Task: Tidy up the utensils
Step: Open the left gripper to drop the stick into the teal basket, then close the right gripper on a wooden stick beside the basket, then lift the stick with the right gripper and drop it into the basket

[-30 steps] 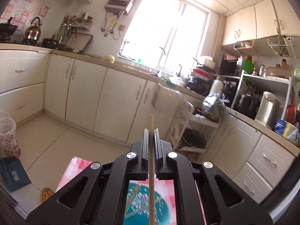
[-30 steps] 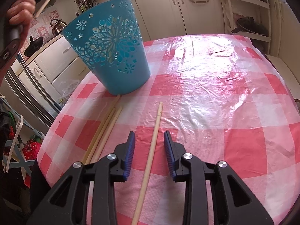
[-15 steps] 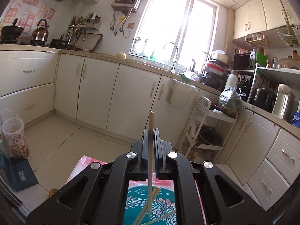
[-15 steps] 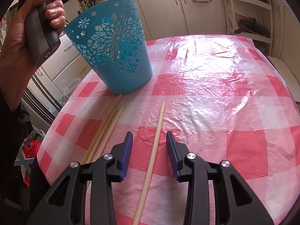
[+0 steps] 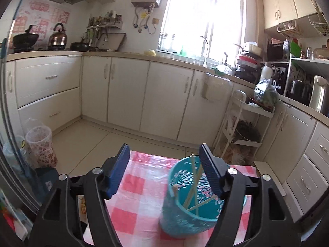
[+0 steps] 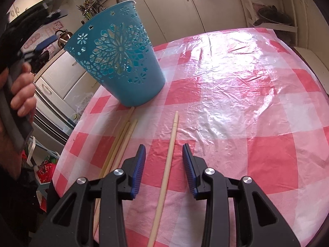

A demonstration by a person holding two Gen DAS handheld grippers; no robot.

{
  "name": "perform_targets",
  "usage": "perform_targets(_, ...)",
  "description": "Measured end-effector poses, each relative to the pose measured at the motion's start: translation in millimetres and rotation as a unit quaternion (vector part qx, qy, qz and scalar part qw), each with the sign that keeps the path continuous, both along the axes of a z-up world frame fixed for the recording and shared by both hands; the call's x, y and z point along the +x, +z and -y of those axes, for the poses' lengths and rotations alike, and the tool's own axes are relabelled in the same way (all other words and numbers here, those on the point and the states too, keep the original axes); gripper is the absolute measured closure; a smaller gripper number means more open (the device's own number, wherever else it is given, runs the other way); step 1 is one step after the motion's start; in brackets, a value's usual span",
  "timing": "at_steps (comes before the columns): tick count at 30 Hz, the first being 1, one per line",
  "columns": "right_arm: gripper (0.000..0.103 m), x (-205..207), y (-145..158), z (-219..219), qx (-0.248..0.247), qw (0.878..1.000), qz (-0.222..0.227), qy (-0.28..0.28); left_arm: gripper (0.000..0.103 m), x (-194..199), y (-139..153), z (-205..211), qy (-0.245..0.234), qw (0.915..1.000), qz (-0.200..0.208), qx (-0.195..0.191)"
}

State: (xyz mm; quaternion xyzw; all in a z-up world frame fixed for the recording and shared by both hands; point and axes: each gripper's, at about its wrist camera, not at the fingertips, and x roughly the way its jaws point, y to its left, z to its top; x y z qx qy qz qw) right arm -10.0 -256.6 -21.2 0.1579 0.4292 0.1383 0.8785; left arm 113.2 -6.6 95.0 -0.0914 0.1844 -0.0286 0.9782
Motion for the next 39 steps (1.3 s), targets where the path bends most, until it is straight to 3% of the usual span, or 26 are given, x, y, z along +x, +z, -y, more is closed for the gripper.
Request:
perform_targets(4, 0.07, -2, 4, -16, -0.069, 0.998, 0.009, 0.007, 0.019, -26, -30, -34, 0.04, 0.999, -0.021, -0.005)
perform_targets(7, 0.073, 2, 4, -29, -0.119, 0.993, 0.013, 0.011, 0.017, -24, -68, -43, 0.043, 0.9964, -0.073, 0.008)
perform_targets(11, 0.095, 12, 5, -44, -0.195, 0.98, 0.011, 0.025, 0.017, -18, -108, -39, 0.029, 0.9914, -0.127, 0.014)
perform_targets(18, 0.096, 12, 8, -39, -0.2, 0.976, -0.014, 0.08, 0.01, -9, -133, -31, 0.005, 0.9868, -0.16, 0.026)
perform_targets(23, 0.097, 10, 10, -42, -0.219, 0.972, -0.01, 0.079, 0.008, -4, -134, -33, 0.003, 0.9852, -0.171, 0.013)
perform_targets(28, 0.097, 6, 17, -28, -0.108, 0.992, -0.007, 0.065, 0.008, 0, -137, -32, 0.002, 0.9831, -0.183, 0.007)
perform_targets(31, 0.097, 5, 35, -16, -0.031, 0.998, 0.007, 0.061, 0.008, 3, -139, -31, 0.001, 0.9815, -0.191, 0.01)
perform_targets(35, 0.097, 6, 71, -7, 0.058, 0.996, 0.042, 0.057, 0.008, 3, -140, -30, 0.002, 0.9812, -0.193, 0.011)
perform_targets(39, 0.097, 21, 119, -9, 0.122, 0.986, 0.107, 0.051, 0.008, 3, -141, -31, 0.005, 0.9805, -0.197, 0.006)
